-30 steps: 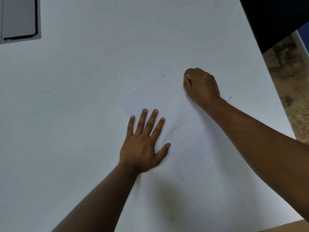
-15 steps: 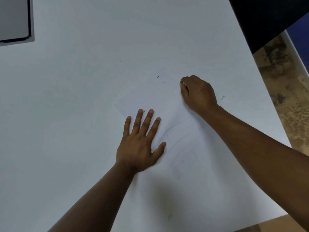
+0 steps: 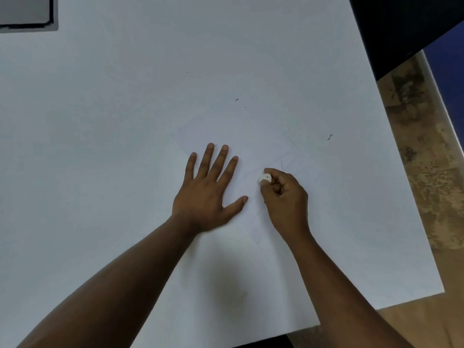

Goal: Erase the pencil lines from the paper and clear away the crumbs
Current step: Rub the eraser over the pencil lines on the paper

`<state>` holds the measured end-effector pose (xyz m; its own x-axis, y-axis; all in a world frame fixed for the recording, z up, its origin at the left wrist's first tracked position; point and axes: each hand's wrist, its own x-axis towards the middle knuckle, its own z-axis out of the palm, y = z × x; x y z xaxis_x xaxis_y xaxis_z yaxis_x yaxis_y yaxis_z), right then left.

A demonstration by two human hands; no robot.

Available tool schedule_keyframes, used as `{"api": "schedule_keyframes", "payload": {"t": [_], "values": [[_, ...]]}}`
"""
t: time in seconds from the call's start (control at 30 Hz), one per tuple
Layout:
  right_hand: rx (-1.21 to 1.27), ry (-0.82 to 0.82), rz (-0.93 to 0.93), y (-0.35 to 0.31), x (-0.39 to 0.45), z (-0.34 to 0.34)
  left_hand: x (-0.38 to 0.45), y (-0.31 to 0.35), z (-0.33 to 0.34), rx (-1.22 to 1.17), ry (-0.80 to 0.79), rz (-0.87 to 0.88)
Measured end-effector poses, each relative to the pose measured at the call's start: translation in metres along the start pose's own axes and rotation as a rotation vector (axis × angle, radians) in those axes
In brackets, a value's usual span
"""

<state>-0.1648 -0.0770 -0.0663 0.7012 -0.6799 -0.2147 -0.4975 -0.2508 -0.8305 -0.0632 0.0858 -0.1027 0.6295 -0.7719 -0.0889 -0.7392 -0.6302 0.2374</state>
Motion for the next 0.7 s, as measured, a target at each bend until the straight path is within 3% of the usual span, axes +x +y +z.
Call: {"api": "schedule_keyframes", "payload": {"t": [0.37,0.7], "values": [[0.101,0.059,0.098,-0.010,-0.001,0.006,-0.021,0.006,0.001,-0.077,0.009,-0.077],[-0.366,-0.327,-0.501,-0.019,-0.011,0.021,-0.022,0.006,0.005,-0.008,-0.009,-0.079]]}}
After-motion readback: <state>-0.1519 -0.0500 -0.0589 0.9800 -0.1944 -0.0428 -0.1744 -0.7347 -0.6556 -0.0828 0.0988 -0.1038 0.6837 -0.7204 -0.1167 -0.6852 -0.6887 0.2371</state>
